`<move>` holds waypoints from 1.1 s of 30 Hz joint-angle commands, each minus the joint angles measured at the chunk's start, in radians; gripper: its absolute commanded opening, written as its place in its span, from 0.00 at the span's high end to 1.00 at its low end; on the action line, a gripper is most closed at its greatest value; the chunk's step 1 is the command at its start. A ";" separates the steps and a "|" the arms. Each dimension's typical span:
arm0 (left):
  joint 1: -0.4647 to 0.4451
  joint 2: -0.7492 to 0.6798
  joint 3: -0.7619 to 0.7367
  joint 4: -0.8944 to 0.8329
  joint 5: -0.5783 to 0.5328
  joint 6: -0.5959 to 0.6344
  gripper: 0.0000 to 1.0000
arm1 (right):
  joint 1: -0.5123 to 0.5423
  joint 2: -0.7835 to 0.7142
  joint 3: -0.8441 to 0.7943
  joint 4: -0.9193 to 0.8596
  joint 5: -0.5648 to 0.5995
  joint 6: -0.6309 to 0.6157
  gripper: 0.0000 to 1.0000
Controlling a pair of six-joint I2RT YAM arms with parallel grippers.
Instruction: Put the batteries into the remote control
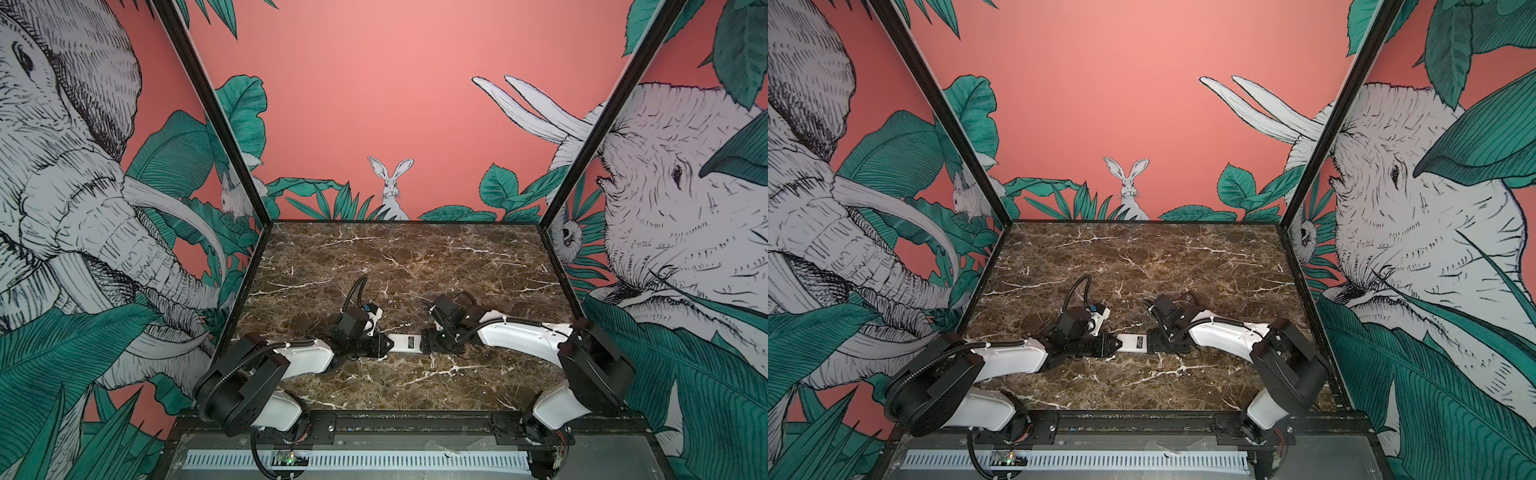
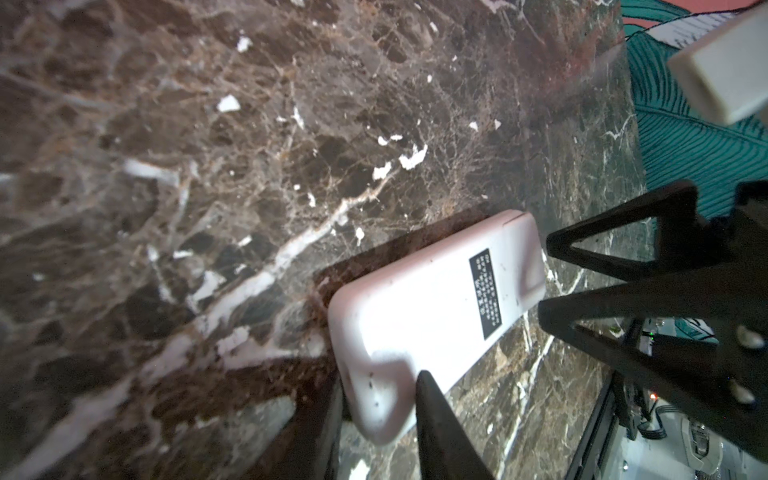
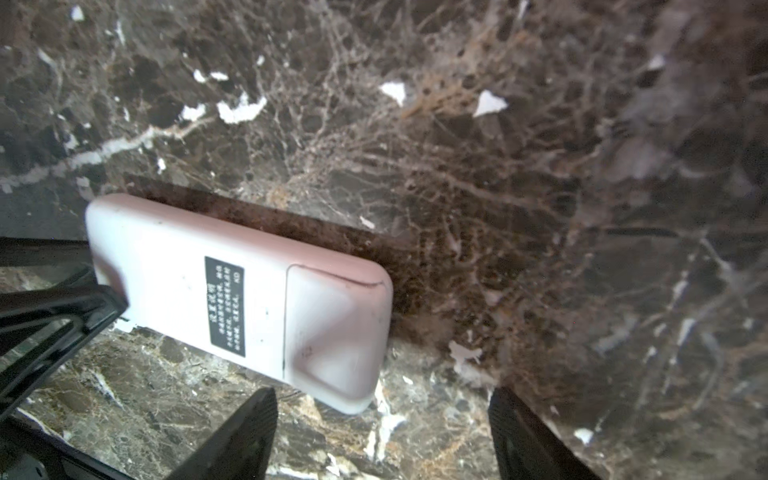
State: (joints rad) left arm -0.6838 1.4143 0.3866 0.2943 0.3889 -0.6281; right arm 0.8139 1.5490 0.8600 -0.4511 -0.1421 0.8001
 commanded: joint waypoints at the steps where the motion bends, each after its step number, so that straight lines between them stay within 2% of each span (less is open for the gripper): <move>1: -0.011 0.032 -0.024 -0.119 -0.009 0.006 0.67 | -0.010 -0.022 -0.006 -0.022 0.021 0.000 0.25; 5: -0.011 0.032 -0.024 -0.120 -0.007 0.007 0.67 | -0.014 -0.011 0.011 -0.006 0.005 -0.016 0.31; 10: -0.010 0.036 -0.023 -0.119 -0.006 0.008 0.67 | -0.019 0.028 0.046 -0.003 -0.013 -0.045 0.45; 18: -0.010 0.038 -0.019 -0.118 -0.002 0.009 0.67 | -0.027 0.079 0.079 -0.009 -0.026 -0.070 0.52; 33: -0.010 0.044 -0.025 -0.107 -0.002 0.005 0.68 | -0.028 0.126 0.079 -0.005 -0.048 -0.092 0.72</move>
State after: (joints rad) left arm -0.6838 1.4265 0.3904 0.3061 0.4004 -0.6281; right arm 0.7906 1.6436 0.9306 -0.4431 -0.1898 0.7216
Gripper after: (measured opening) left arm 0.326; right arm 0.286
